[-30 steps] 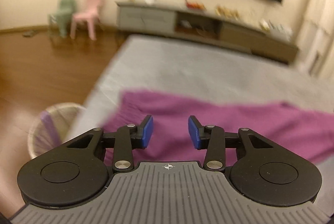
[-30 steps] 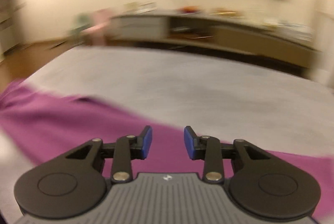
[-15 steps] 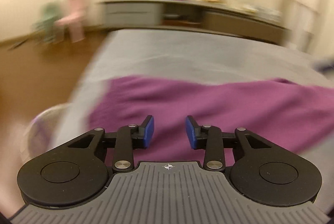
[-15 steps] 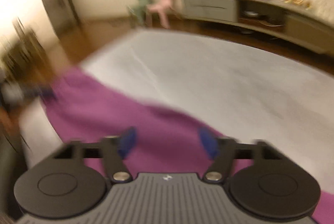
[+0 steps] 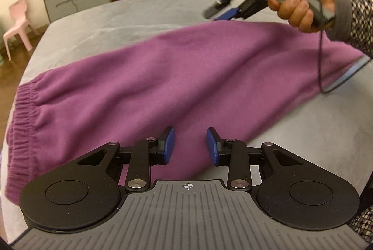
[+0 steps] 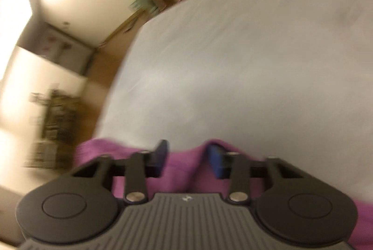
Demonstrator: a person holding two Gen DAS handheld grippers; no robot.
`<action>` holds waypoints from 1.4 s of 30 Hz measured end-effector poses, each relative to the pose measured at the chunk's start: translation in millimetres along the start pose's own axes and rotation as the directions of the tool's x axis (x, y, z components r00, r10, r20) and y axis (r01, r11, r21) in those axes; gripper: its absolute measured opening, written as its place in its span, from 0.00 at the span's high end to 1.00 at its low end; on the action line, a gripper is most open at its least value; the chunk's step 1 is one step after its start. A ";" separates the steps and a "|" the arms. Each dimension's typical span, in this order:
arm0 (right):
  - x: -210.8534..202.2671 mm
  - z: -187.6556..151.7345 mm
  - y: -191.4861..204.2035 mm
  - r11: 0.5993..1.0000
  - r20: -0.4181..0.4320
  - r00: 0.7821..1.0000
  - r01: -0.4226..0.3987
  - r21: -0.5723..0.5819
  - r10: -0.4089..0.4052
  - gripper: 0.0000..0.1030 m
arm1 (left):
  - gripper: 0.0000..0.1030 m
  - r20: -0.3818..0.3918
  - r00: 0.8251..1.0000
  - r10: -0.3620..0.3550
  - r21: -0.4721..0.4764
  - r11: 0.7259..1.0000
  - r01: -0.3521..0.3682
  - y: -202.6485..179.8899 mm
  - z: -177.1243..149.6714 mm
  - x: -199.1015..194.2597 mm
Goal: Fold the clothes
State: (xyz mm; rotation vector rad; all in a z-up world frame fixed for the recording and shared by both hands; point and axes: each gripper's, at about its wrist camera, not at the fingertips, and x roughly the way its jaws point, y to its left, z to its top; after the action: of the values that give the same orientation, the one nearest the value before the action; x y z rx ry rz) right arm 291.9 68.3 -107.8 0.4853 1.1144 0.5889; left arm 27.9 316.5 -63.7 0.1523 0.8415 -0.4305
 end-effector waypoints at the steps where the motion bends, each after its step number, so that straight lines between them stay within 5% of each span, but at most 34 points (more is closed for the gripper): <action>1: -1.4 -3.9 1.8 1.000 0.003 1.000 0.023 -0.013 -0.023 0.72 | 0.75 0.024 1.000 0.005 -0.008 1.000 -0.005 9.0 1.3 -9.9; 7: -30.4 -47.2 76.7 0.946 0.130 0.988 0.117 -0.303 -0.081 0.60 | 0.75 0.124 0.983 0.136 -0.040 0.990 -0.132 78.8 26.6 -25.8; 10: 2.9 -71.7 114.5 0.855 0.049 0.996 0.087 -0.512 -0.073 0.63 | 0.74 0.083 0.973 0.216 0.041 0.975 -0.220 97.2 39.7 -0.3; 13: 46.5 -81.7 115.5 0.759 0.065 0.969 0.226 -0.611 -0.236 0.71 | 0.88 0.043 0.942 0.334 0.043 0.941 -0.336 123.1 48.2 27.8; 15: 49.2 -75.4 97.5 0.774 0.123 0.947 0.313 -0.550 -0.296 0.59 | 0.82 0.022 0.917 0.399 0.012 0.917 -0.399 141.4 53.8 41.5; 17: 48.0 -73.2 85.9 0.827 0.132 0.944 0.330 -0.455 -0.304 0.61 | 0.80 0.064 0.927 0.369 -0.126 0.925 -0.359 157.2 54.6 23.0; 20: 45.5 -78.7 90.6 0.787 0.169 0.908 0.416 -0.455 -0.383 0.62 | 0.79 0.175 0.919 0.353 -0.279 0.913 -0.297 168.6 40.2 -29.4; 25: 57.7 -80.5 144.5 0.776 0.180 0.952 0.306 -0.551 -0.247 0.62 | 0.76 0.236 0.903 0.358 -0.509 0.838 -0.199 160.9 -29.7 -100.9; 27: 80.1 -81.8 166.6 0.732 0.151 0.965 0.261 -0.630 -0.214 0.60 | 0.74 0.207 0.916 0.345 -0.524 0.829 -0.194 144.0 -50.0 -104.1; 30: 113.6 -72.6 184.2 0.675 0.134 0.956 0.280 -0.683 -0.261 0.59 | 0.71 0.172 0.922 0.347 -0.553 0.809 -0.201 126.0 -64.5 -100.2; 35: 147.8 -81.2 220.1 0.660 0.049 0.975 0.184 -0.728 -0.218 0.67 | 0.70 0.106 0.913 0.394 -0.565 0.779 -0.271 139.9 -60.1 -65.7; 38: 167.7 -75.0 209.6 0.646 0.062 0.946 0.264 -0.716 -0.317 0.62 | 0.65 0.077 0.913 0.400 -0.573 0.768 -0.287 152.4 -60.3 -50.7; 42: 120.8 -73.3 183.0 0.732 0.090 0.949 0.292 -0.615 -0.302 0.63 | 0.71 0.127 0.875 0.467 -0.481 0.800 -0.358 120.4 -43.8 -75.1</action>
State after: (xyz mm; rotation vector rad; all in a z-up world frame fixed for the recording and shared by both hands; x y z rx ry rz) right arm 227.0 290.1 -101.5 -0.2796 0.9138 0.6357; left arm 5.1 461.5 -40.9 -0.1409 0.6211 0.1687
